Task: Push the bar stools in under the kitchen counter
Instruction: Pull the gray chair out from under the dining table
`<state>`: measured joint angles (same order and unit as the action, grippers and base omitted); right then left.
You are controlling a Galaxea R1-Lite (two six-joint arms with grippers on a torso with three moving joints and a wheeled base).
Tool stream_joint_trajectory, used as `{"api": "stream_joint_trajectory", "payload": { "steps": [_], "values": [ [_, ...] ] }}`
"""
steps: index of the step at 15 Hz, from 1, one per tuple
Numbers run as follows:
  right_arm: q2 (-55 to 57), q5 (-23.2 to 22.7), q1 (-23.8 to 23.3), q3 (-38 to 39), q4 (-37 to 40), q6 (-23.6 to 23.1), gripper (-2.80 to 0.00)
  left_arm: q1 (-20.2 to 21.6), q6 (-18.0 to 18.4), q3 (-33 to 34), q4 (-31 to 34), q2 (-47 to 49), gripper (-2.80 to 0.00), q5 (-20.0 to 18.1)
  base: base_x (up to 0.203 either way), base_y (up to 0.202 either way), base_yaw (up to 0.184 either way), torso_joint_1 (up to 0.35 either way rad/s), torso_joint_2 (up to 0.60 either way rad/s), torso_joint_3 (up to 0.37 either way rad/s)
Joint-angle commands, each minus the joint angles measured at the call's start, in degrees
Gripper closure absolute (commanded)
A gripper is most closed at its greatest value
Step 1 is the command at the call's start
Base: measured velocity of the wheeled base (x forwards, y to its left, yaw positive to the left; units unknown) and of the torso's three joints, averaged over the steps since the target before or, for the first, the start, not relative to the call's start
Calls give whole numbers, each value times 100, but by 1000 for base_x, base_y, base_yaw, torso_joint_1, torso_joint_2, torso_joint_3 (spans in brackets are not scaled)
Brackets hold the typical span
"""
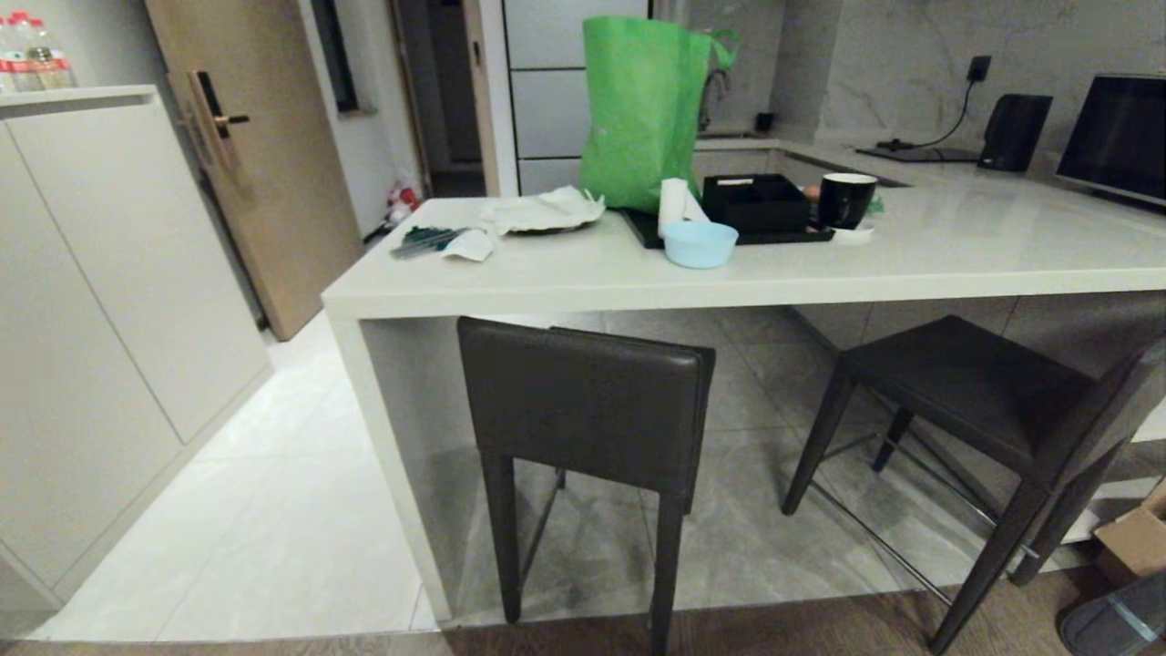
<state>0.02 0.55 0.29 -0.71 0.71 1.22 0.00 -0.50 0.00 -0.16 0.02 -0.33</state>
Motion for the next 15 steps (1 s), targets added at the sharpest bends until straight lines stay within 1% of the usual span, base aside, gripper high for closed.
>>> {"api": "stream_joint_trajectory", "payload": {
  "steps": [1,15],
  "values": [
    [-2,-2,6,0,0,1,0,0,-3,18,-2,-20,0,1,192,0,0,7,-2,2],
    [-2,-2,6,0,0,1,0,0,5,18,-2,-29,0,-2,194,0,1,3,2,2]
  ]
}}
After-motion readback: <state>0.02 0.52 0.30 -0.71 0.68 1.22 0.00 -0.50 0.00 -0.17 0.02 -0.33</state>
